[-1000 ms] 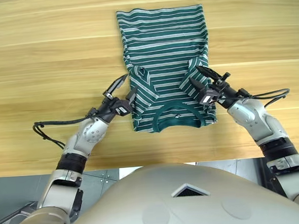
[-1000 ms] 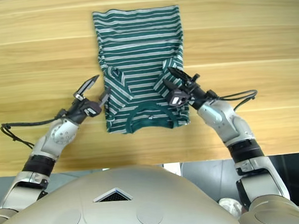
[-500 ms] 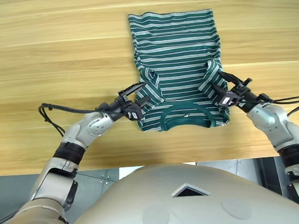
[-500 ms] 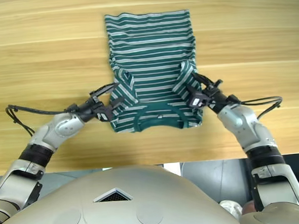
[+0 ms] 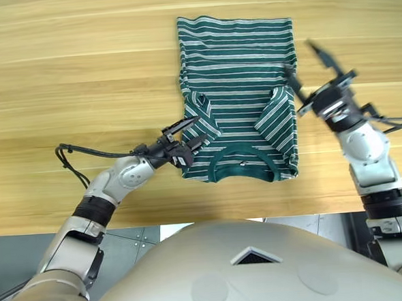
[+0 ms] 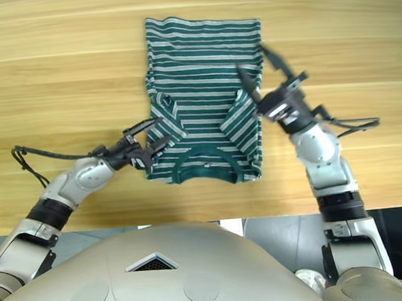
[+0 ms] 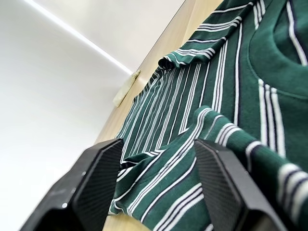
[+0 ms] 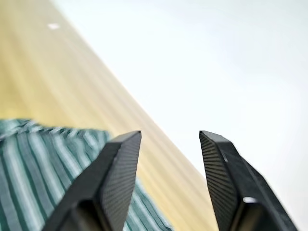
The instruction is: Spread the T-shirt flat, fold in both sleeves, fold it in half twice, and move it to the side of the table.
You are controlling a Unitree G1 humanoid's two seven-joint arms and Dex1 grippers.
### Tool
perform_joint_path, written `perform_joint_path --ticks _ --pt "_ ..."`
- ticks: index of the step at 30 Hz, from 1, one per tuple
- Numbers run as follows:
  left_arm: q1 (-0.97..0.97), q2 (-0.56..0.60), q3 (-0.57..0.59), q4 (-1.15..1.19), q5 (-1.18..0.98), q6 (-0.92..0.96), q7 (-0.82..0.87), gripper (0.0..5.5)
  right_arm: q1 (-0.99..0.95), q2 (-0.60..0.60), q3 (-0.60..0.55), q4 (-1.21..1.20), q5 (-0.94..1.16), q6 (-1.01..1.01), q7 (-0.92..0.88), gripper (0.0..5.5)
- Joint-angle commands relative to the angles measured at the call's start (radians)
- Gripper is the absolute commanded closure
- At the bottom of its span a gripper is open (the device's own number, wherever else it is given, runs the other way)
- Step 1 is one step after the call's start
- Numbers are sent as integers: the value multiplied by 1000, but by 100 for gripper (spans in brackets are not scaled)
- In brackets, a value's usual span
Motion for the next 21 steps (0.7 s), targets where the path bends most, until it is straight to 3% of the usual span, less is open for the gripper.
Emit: perform_joint_path --ticks 1,6,10,13,16,21 --pt "145 66 -15 -70 -17 24 -79 276 73 -85 -104 69 -51 -38 34 328" --pt "359 272 320 -467 -451 34 -104 276 371 -247 -249 105 -311 -92 40 328" --pt "411 450 578 -351 -421 130 -174 276 579 -220 -310 -100 -476 -2 54 328" --pt "315 502 488 -343 -344 161 -321 276 602 -222 -246 -197 -536 37 120 328" --pt "256 516 317 -347 -306 162 -548 276 543 -248 -142 -196 -553 43 212 328" --pt "199 509 140 -314 -250 124 -759 276 529 -263 -107 -202 -547 51 259 328"
